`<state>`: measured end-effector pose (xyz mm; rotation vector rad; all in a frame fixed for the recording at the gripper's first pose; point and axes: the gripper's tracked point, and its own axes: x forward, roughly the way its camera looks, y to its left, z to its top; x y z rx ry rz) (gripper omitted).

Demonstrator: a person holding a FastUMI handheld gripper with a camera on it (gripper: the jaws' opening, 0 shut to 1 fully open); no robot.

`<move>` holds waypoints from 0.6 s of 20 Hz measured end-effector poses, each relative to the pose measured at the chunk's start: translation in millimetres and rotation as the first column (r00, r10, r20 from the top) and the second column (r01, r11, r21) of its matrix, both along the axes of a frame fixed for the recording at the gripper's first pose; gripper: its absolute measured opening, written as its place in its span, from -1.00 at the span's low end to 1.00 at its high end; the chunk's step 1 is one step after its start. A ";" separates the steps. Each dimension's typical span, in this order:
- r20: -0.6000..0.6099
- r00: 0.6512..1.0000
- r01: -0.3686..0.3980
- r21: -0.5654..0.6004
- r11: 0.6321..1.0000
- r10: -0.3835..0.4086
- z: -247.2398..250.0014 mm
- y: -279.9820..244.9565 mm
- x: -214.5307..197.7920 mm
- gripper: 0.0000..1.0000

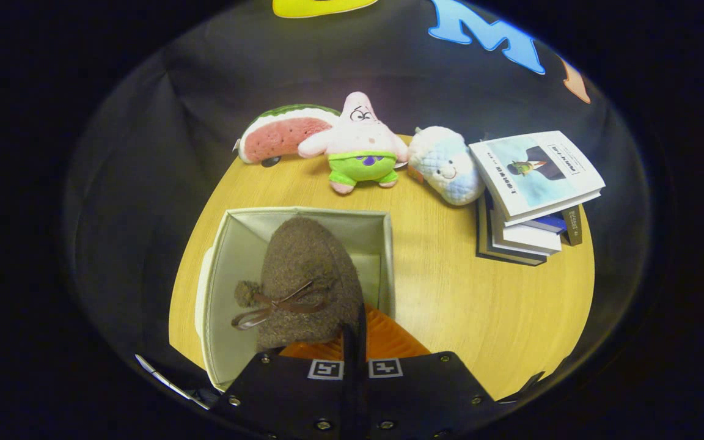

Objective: Open the storage box then place both shoes into the box .Put the left shoe in first, then the right shoe, with the right side of both shoes facing outward in a uniform manner.

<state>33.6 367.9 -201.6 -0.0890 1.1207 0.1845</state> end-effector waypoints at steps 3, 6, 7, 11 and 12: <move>-0.030 0.999 0.024 -0.072 0.997 -0.026 -25.2 -5.7 -0.3 -0.98; -0.016 1.000 0.001 -0.129 0.992 -0.003 -36.3 -6.7 -0.2 -0.98; -0.006 1.000 -0.001 -0.157 0.988 0.000 -39.0 -7.6 1.7 -0.98; 0.014 0.999 -0.027 -0.293 0.956 0.033 -53.5 -12.0 3.9 -0.98; 0.023 0.998 -0.045 -0.318 0.947 0.055 -55.5 -10.1 5.0 -0.94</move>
